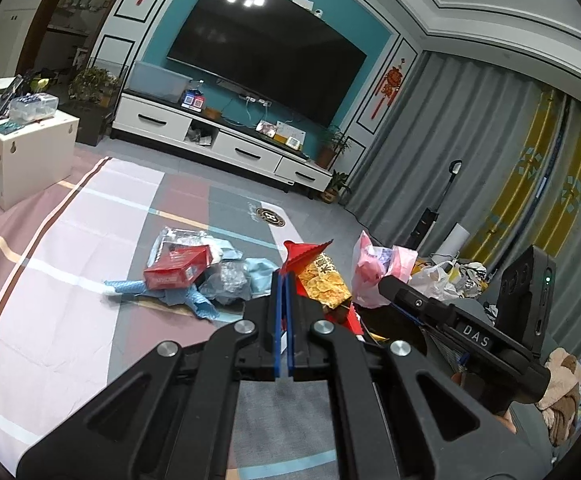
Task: Collect trash
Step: 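Carry the pink bag and red wrapper to the black bin and release both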
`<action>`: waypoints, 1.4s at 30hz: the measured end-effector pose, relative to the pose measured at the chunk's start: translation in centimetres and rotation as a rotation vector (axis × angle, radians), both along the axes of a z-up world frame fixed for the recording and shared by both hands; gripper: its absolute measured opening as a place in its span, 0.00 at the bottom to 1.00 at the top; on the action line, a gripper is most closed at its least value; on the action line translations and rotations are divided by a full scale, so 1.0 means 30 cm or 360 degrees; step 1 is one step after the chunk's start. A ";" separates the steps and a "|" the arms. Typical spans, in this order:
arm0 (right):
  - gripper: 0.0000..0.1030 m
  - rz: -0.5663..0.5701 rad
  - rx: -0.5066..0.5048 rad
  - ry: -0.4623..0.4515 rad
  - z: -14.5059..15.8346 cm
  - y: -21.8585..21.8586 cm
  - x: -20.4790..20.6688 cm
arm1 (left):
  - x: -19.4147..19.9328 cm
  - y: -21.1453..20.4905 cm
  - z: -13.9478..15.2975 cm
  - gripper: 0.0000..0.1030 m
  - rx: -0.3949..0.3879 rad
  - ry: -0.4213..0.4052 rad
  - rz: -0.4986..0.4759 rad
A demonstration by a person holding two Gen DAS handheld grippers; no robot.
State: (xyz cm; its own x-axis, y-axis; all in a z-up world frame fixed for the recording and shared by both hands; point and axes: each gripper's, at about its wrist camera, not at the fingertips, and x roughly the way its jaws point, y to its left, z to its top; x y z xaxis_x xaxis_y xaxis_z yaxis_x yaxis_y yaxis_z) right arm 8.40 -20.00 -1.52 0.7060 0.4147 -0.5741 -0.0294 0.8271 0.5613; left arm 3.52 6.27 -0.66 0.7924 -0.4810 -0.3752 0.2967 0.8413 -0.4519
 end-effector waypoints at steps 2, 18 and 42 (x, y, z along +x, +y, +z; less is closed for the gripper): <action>0.37 -0.0031 -0.0003 0.0004 0.010 -0.013 -0.005 | -0.002 -0.015 0.006 0.03 0.0002 -0.0009 -0.0019; 0.37 -0.0229 -0.0132 0.0144 0.051 -0.051 -0.042 | -0.021 -0.098 0.020 0.03 0.0068 -0.0038 -0.0154; 0.37 -0.0395 -0.0094 0.0183 0.012 -0.255 -0.091 | 0.010 -0.273 0.026 0.03 0.0139 -0.0071 -0.0262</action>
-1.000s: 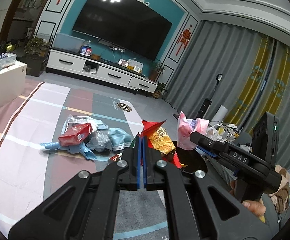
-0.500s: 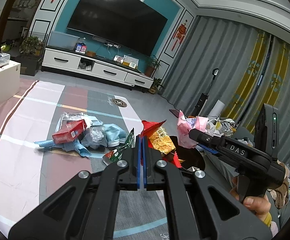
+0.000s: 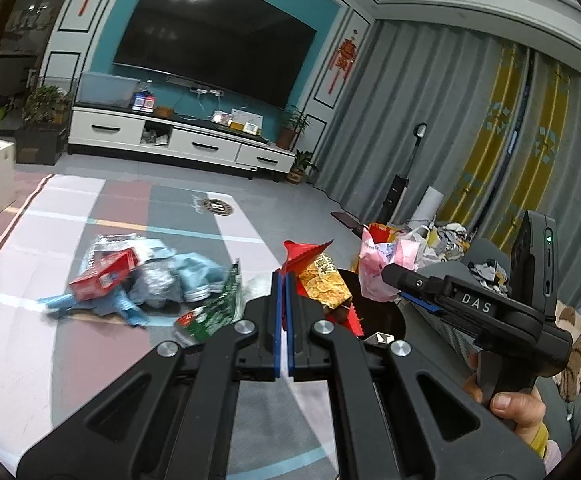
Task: Collect trash
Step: 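Carry the pink bag and red wrapper to the black bin and release both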
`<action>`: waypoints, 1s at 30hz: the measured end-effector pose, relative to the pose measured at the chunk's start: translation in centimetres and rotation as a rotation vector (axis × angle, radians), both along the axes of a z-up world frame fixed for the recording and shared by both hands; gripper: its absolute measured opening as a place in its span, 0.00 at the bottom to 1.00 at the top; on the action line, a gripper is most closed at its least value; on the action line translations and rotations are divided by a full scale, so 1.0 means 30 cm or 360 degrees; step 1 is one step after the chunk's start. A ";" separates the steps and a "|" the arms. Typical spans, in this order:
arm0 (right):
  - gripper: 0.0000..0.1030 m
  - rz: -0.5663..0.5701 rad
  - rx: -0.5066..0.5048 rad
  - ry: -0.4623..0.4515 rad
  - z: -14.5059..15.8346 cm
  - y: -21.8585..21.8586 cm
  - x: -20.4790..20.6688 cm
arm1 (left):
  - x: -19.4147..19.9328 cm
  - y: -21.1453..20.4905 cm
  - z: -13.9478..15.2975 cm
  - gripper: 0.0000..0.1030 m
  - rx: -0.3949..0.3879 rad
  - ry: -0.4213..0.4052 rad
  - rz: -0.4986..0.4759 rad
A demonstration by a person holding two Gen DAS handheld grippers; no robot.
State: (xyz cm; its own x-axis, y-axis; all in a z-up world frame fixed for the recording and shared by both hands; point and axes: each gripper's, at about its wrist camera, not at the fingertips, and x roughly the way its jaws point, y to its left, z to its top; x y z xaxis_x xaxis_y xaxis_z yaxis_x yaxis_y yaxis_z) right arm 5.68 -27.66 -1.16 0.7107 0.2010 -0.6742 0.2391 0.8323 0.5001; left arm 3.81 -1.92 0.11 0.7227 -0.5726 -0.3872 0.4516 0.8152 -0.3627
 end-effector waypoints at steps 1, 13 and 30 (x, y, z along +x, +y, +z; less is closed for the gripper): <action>0.37 -0.0018 0.0004 0.0003 -0.011 -0.029 -0.003 | 0.008 -0.028 0.000 0.03 0.0014 0.0002 -0.0014; 0.37 -0.0158 0.0061 0.0001 -0.135 -0.285 -0.028 | 0.091 -0.392 -0.048 0.03 0.0218 0.0061 -0.0179; 0.37 -0.0330 0.0041 0.0217 -0.291 -0.465 -0.021 | 0.271 -0.668 -0.171 0.03 0.0305 0.0299 -0.0247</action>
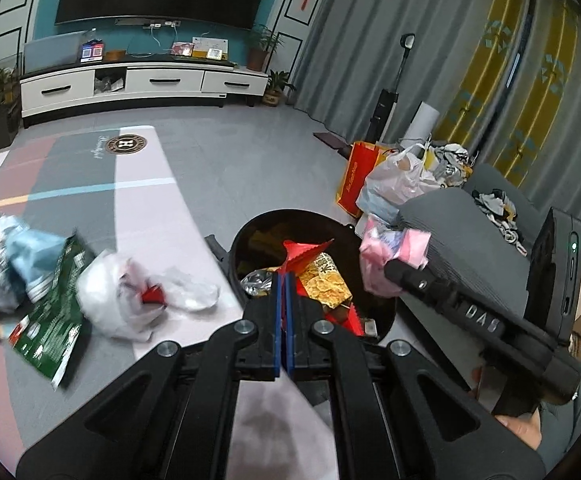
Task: Collect trash
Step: 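Carry the pink bag and red wrapper to the black bin and release both, then grasp the white plastic bag with the right gripper while the left grasps the red cigarette box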
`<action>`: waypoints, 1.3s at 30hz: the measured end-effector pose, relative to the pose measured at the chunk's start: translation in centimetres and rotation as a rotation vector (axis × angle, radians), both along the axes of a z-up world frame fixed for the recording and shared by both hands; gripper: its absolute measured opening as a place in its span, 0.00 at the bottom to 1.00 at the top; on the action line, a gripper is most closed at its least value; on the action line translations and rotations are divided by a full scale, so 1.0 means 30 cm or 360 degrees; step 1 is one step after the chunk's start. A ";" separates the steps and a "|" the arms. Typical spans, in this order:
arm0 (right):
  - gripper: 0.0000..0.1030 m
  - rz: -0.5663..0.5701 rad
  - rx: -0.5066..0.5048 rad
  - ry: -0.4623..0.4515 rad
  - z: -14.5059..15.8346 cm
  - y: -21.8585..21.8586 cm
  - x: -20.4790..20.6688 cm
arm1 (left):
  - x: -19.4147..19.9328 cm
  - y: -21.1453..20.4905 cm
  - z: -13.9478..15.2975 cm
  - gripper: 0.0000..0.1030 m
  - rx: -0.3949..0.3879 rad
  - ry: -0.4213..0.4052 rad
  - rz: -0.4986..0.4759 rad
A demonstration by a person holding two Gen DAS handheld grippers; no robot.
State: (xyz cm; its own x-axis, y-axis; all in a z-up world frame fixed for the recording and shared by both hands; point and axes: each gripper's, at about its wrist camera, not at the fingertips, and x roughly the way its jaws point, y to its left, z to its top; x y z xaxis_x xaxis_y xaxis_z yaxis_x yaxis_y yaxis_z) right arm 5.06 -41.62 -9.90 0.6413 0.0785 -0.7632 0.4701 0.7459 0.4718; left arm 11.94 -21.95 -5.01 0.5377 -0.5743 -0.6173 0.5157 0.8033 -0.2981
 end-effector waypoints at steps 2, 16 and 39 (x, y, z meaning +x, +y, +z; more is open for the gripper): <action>0.37 -0.0037 0.0024 0.0038 -0.032 -0.016 0.014 | 0.036 -0.044 -0.017 0.03 0.0014 0.0021 -0.0013; 0.59 -0.0234 0.0198 0.0166 -0.154 -0.107 0.009 | 0.071 -0.077 -0.091 0.60 0.0032 0.0070 -0.0023; 0.60 0.0481 -0.0036 -0.0012 0.003 0.454 0.206 | -0.047 0.854 -0.018 0.87 -0.0030 -0.0069 0.0648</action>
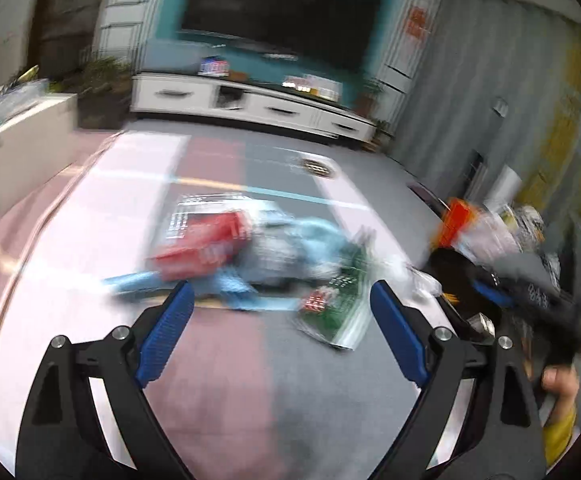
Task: Collect trash
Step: 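Grasp the white plastic bag with the right gripper while the left grasps the red cigarette box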
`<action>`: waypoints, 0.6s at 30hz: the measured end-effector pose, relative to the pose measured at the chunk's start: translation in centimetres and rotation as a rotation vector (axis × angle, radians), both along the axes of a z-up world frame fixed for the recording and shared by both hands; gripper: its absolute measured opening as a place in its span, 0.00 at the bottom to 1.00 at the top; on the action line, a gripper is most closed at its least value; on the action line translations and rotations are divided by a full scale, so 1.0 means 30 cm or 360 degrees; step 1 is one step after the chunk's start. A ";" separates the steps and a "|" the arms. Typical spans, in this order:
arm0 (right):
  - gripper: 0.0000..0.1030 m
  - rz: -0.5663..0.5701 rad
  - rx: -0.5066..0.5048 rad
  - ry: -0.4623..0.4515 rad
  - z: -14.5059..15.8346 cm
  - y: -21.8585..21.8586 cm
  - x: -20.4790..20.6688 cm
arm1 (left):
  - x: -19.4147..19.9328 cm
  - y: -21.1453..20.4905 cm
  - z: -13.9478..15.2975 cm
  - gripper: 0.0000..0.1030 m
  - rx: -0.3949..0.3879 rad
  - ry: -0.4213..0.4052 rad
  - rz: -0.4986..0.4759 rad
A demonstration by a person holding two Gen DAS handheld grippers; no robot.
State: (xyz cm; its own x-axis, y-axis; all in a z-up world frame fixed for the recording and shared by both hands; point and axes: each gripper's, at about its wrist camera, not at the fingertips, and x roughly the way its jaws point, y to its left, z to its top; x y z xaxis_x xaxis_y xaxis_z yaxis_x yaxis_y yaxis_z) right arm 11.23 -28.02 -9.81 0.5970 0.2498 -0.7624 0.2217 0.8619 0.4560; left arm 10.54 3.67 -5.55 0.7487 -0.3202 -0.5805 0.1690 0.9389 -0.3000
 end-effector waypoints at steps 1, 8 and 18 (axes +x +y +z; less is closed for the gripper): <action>0.60 0.0025 -0.0036 0.0021 -0.009 0.025 0.013 | 0.015 0.055 -0.005 0.87 -0.0063 0.0023 0.0052; 0.60 0.0096 -0.0070 0.0061 -0.061 0.124 0.079 | 0.055 0.182 -0.052 0.87 -0.0180 0.0107 0.0168; 0.66 0.0177 -0.0197 0.0086 -0.129 0.226 0.161 | 0.072 0.088 -0.077 0.87 0.0081 0.0040 0.0143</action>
State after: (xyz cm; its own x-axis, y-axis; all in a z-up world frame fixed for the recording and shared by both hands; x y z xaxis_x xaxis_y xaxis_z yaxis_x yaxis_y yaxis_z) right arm 16.06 -21.24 -13.67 0.5280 0.2142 -0.8218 0.1430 0.9314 0.3347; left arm 12.71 6.30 -7.85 0.7580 -0.2219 -0.6133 0.0764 0.9641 -0.2544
